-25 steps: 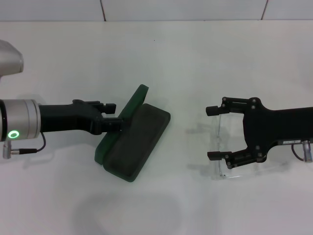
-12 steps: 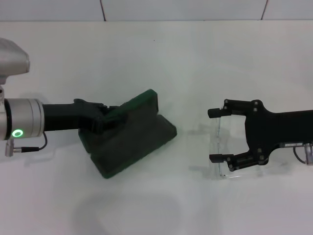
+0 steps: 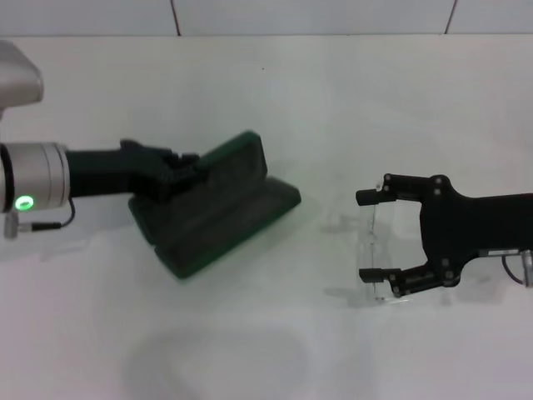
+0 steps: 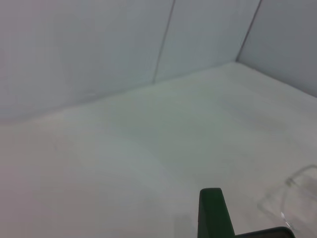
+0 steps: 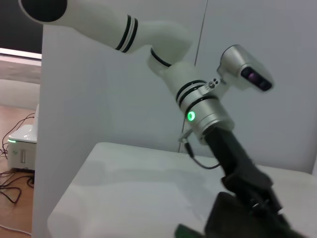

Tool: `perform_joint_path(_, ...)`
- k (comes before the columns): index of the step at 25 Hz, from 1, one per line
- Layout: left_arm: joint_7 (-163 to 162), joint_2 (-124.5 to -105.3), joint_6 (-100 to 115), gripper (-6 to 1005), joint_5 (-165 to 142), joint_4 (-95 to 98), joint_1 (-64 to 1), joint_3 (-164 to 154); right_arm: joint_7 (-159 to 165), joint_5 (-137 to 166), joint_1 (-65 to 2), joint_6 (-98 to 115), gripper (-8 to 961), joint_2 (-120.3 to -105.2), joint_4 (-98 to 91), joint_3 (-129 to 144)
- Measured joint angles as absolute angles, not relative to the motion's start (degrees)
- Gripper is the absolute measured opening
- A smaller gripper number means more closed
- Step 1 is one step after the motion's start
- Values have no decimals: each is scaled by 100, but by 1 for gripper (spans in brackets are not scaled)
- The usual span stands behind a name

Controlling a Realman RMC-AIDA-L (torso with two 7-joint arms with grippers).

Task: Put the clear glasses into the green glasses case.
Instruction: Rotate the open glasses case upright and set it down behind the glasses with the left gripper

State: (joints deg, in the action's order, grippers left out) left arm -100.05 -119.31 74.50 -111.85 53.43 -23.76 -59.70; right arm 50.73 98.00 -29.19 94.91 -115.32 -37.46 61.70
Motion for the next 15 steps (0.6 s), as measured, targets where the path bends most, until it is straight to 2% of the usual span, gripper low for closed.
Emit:
perform_joint_path(8, -8282, -11927, 6758, 214, -11162, 5000, -3042, -5774, 4793, 9797, -2802, 9691, 875, -11551, -3626, 6302)
perform_joint_path(15, -7252, -11934, 6090, 229, -11192, 3951, -4041, -5835, 4652, 9784, -2848, 9683, 874, -11587, -3387, 6413)
